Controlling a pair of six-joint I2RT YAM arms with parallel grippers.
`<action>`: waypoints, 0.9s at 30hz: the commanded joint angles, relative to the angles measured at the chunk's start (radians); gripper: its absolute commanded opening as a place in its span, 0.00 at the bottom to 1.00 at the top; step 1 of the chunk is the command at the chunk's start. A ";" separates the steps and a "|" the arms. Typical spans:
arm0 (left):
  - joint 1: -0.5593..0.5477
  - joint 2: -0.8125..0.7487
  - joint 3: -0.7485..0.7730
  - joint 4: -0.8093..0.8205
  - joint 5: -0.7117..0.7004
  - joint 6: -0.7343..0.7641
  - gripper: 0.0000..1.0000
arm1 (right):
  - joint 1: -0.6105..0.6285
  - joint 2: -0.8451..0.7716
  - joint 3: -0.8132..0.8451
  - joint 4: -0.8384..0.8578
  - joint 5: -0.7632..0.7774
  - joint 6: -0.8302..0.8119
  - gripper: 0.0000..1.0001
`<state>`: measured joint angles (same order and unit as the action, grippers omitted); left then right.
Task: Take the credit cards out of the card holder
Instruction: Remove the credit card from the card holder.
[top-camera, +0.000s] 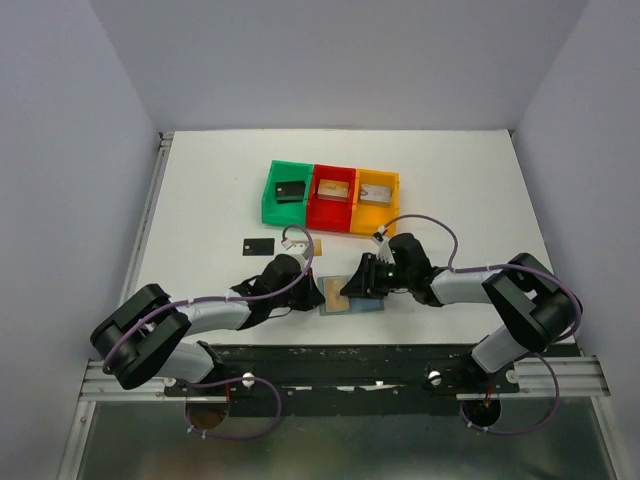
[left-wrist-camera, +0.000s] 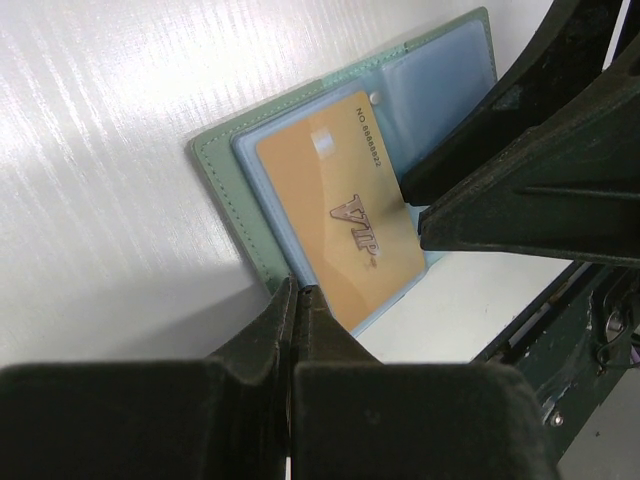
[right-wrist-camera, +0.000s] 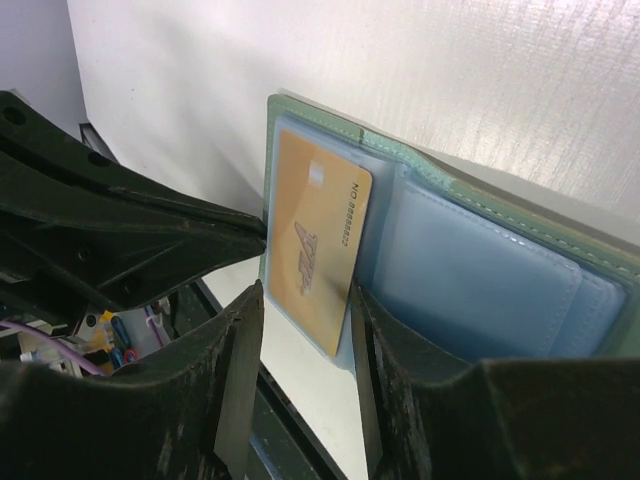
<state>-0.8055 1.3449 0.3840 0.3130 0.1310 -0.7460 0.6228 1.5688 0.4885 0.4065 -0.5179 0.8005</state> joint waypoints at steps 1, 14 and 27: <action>-0.004 0.014 -0.011 0.018 -0.022 -0.003 0.00 | 0.006 0.014 -0.019 0.070 -0.036 0.014 0.48; -0.004 0.034 -0.025 0.038 -0.019 -0.012 0.00 | 0.006 0.059 -0.022 0.092 -0.050 0.028 0.48; -0.003 0.030 -0.025 0.023 -0.022 -0.009 0.00 | 0.008 0.031 -0.033 0.012 0.002 -0.007 0.49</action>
<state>-0.8055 1.3602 0.3698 0.3458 0.1299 -0.7532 0.6228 1.6032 0.4789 0.4732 -0.5438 0.8181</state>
